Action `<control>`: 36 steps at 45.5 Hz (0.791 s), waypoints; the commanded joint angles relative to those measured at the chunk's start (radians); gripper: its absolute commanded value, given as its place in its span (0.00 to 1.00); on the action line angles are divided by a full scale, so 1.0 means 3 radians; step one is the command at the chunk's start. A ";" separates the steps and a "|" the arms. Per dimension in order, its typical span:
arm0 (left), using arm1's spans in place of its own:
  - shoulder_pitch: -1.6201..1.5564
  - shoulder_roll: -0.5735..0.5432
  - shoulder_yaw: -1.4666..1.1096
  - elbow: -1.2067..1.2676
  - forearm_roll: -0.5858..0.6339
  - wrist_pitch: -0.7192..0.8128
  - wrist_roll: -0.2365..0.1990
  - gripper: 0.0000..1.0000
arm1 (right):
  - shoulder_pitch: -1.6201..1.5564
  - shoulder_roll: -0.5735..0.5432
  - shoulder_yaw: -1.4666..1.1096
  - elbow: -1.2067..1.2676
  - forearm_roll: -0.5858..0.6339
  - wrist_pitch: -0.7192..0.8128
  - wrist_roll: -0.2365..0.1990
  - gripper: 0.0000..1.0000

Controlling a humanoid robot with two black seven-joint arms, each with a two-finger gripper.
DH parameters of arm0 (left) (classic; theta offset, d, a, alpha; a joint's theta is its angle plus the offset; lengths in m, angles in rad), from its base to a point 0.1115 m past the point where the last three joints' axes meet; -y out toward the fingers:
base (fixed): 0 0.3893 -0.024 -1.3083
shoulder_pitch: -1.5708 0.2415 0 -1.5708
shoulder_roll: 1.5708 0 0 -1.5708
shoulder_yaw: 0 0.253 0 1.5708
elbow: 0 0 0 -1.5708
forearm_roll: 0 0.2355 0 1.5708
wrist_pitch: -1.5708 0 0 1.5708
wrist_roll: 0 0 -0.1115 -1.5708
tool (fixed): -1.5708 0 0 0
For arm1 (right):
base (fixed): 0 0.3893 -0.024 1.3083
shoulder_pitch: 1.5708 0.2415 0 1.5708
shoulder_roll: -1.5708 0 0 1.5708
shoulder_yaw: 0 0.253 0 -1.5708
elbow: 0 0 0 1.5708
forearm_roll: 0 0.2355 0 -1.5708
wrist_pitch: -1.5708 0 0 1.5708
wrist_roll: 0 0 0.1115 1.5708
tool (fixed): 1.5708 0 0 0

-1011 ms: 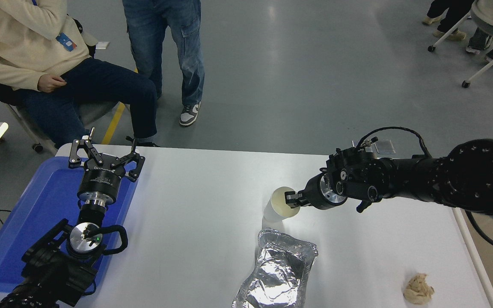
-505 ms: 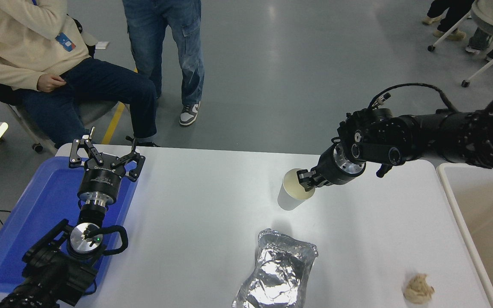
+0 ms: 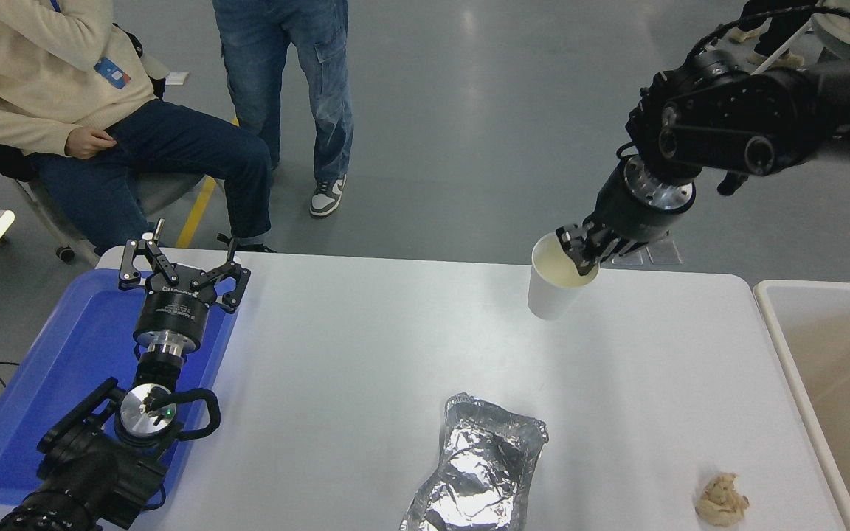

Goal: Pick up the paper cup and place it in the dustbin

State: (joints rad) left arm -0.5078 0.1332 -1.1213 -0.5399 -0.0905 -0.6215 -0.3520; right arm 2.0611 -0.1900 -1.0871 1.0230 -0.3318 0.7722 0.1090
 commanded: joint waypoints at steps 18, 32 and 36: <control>0.0000 0.0001 -0.0005 0.0000 0.0000 0.0006 -0.0003 1.00 | 0.0605 -0.0210 -0.0354 0.0251 -0.0003 0.0044 0.0000 0.00; 0.0005 0.0001 -0.0005 0.0000 -0.0005 0.0006 -0.0008 1.00 | 0.0595 -0.0399 -0.0436 0.0251 -0.0003 0.0044 0.0000 0.00; 0.0005 0.0001 -0.0005 0.0005 -0.0005 0.0006 -0.0013 1.00 | 0.0595 -0.0547 -0.0467 0.0251 -0.0009 0.0044 0.0000 0.00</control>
State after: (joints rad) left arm -0.5069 0.1335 -1.1227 -0.5399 -0.0907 -0.6198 -0.3535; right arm 2.2342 -0.2789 -1.2037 1.0958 -0.3327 0.7850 0.1090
